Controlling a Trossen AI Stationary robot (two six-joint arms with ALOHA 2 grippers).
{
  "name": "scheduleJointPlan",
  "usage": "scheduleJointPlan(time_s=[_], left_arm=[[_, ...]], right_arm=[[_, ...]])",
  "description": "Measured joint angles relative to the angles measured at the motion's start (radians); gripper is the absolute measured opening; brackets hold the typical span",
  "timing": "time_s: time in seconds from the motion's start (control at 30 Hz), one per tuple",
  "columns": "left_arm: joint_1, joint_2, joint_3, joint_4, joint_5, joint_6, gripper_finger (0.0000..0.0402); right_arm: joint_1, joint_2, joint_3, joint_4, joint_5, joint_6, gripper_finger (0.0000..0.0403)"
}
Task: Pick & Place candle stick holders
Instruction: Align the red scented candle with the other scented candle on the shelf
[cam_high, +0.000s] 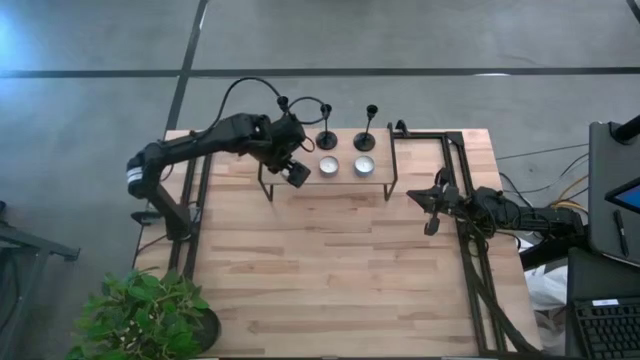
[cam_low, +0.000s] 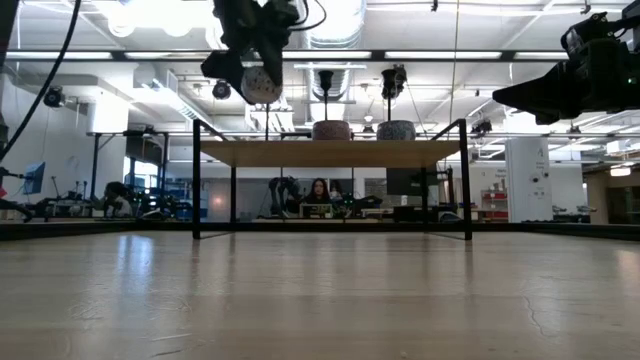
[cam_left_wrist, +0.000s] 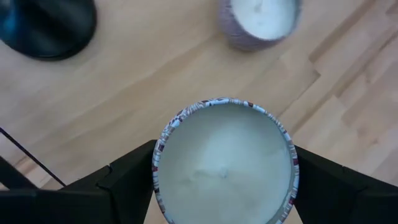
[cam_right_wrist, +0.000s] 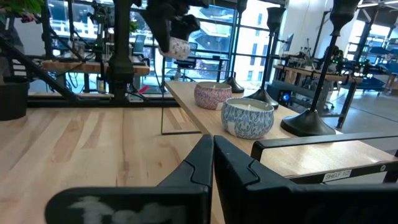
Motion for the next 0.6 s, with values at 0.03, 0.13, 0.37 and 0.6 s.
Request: scheduleJointPlan(time_s=[0.03, 0.13, 0.37, 0.6], left_arm=[[0.005, 0.007, 0.0, 0.0, -0.001, 0.002, 0.0311], [0.012, 0.026, 0.0, 0.0, 0.004, 0.012, 0.0311], [0.022, 0.049, 0.0, 0.002, 0.008, 0.036, 0.0311], [0.041, 0.053, 0.0, 0.004, -0.044, 0.036, 0.0311]], right_arm=[[0.0, 0.0, 0.0, 0.0, 0.0, 0.001, 0.0009], [0.0, 0.0, 0.0, 0.0, 0.0, 0.0, 0.0009], [0.0, 0.0, 0.0, 0.0, 0.0, 0.001, 0.0009], [0.0, 0.0, 0.0, 0.0, 0.0, 0.002, 0.0009]])
